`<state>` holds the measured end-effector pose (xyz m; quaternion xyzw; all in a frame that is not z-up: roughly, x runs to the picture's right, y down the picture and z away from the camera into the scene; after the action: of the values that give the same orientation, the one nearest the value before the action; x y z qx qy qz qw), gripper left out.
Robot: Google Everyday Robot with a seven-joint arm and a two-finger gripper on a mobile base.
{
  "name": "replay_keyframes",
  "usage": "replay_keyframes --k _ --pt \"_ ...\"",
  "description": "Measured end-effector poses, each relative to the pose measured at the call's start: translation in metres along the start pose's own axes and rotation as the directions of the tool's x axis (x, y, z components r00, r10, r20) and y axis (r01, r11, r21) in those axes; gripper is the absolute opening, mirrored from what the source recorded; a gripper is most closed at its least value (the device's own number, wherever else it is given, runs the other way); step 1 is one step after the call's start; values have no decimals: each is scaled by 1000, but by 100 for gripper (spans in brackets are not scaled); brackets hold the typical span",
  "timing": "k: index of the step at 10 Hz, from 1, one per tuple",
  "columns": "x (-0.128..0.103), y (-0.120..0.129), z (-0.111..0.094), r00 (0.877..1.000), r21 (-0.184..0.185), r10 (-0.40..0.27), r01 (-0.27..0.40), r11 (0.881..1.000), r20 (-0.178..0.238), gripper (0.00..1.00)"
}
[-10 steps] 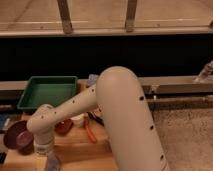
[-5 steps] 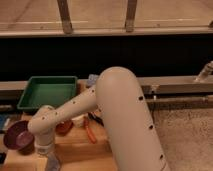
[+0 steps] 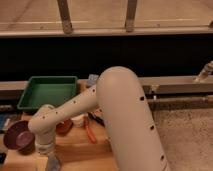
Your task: Place towel in purple bowl
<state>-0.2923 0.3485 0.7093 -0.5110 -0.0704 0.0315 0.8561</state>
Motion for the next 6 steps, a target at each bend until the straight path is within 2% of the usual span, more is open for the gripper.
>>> replay_keyframes --k 2,6 --pt "0 0 0 1000 0 0 0 1000 0 78" --pt "4 -2 -1 1000 0 8 -8 1000 -4 38"
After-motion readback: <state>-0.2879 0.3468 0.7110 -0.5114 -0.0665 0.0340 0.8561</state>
